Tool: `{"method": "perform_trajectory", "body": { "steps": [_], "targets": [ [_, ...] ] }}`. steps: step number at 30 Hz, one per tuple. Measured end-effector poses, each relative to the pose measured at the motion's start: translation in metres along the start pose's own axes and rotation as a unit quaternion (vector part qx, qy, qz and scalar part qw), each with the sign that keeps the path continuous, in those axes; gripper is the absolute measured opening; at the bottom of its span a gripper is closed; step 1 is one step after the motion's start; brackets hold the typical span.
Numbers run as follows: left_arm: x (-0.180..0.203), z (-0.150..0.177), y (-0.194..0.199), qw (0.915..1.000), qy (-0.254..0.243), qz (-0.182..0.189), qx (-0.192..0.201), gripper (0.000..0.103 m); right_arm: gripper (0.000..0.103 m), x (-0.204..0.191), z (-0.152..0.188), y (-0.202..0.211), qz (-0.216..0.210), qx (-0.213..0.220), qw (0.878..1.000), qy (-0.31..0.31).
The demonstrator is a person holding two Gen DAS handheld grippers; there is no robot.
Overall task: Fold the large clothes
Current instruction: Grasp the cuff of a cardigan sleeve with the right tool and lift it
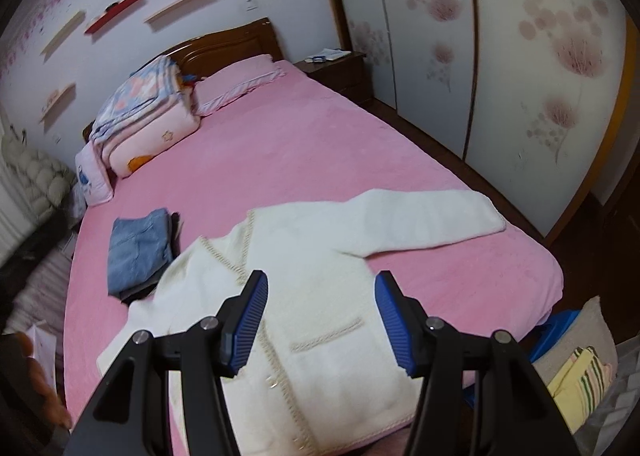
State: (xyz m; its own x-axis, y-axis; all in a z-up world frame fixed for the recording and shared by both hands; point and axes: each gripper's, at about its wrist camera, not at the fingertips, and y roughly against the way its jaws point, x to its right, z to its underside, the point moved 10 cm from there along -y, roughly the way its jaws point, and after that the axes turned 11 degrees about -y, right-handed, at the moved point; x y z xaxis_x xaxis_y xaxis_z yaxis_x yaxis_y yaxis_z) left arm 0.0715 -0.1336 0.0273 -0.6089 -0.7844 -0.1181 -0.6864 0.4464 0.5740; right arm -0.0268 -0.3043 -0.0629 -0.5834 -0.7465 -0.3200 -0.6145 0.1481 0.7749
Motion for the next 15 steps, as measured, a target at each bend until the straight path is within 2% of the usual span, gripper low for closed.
{"method": "perform_trajectory", "body": {
  "steps": [2, 4, 9, 12, 15],
  "targets": [
    [0.02, -0.01, -0.026, 0.9996, -0.012, -0.016, -0.022, 0.102, 0.056, 0.029, -0.017, -0.021, -0.002, -0.013, 1.0, -0.013],
    [0.039, -0.016, -0.055, 0.999, -0.002, -0.023, -0.039, 0.102, 0.056, 0.053, -0.032, -0.04, -0.005, -0.027, 0.999, -0.023],
    [0.1, -0.023, -0.142, 0.9959, 0.035, 0.013, -0.082, 0.102, 0.056, 0.134, -0.079, -0.094, -0.009, -0.055, 0.997, -0.049],
    [0.138, -0.025, -0.202, 0.9956, 0.022, 0.007, -0.091, 0.102, 0.056, 0.186, -0.099, -0.133, -0.001, -0.074, 0.995, -0.068],
    [0.167, -0.018, -0.255, 0.9945, 0.003, 0.004, -0.105, 0.102, 0.056, 0.239, -0.106, -0.176, 0.012, -0.104, 0.989, -0.102]
  ]
}}
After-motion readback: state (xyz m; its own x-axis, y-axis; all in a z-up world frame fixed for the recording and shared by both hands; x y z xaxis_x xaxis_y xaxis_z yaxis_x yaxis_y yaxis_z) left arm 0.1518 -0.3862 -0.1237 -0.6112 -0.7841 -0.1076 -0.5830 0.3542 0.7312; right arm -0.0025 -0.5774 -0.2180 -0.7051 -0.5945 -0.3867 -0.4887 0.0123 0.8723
